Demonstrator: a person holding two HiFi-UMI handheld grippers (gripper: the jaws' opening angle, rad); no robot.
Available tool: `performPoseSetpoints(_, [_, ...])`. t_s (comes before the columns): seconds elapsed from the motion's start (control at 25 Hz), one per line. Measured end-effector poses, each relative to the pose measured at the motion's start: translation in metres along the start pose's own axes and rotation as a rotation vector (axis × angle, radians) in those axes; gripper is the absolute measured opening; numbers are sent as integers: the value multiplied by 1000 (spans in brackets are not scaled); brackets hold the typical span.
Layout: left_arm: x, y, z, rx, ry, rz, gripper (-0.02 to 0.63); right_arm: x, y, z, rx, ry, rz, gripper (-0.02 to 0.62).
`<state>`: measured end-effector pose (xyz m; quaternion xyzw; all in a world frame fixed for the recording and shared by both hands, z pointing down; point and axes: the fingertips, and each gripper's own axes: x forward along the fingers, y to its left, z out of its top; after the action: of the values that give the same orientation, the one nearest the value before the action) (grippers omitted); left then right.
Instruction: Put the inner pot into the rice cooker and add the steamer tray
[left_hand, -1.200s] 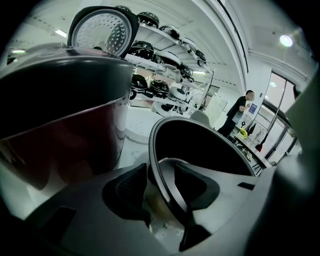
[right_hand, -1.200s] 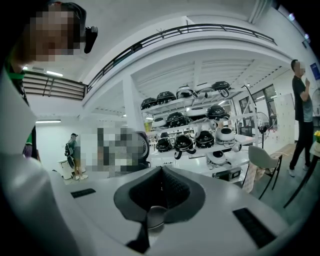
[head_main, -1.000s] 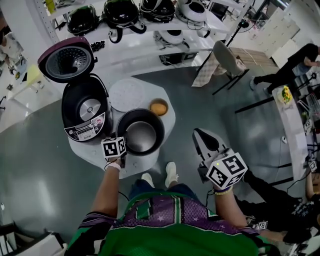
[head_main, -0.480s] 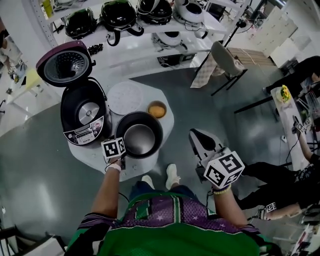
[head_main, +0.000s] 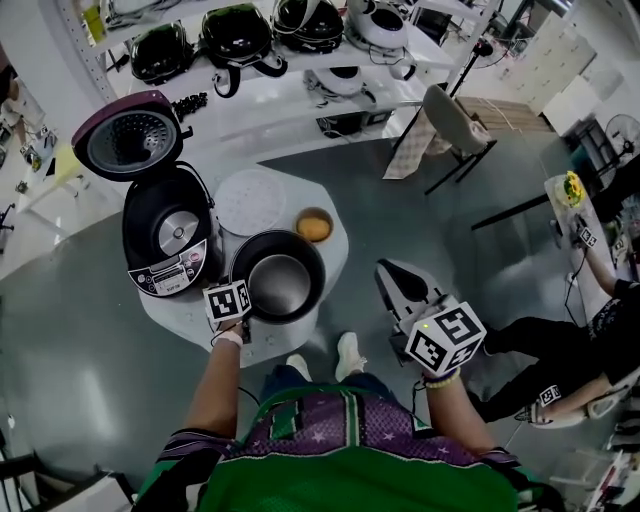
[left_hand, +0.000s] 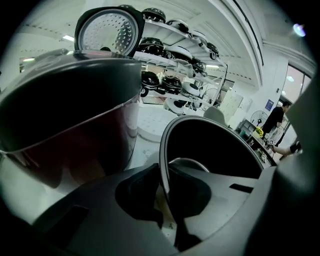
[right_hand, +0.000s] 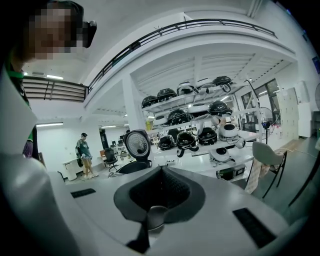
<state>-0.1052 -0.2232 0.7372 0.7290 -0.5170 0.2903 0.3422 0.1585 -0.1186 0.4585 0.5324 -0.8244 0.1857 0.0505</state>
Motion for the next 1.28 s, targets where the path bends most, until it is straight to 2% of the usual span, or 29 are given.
performPoseSetpoints(0.32, [2,-2,0,32,9,2,32,11,-11,0,33,-7,31,6])
performPoseSetpoints(0.56, [-4,-7,1,25,11,-17,31,20,-17,7,41,-13,60,6])
performPoseSetpoints(0.88, [-27,-19,9,13,-21,-40,29,33,-12,19,26,-10,124,6])
performPoseSetpoints(1.28, [-75,-28,24,-29,-119,-53,29,63,8,49,-26,-43,223,6])
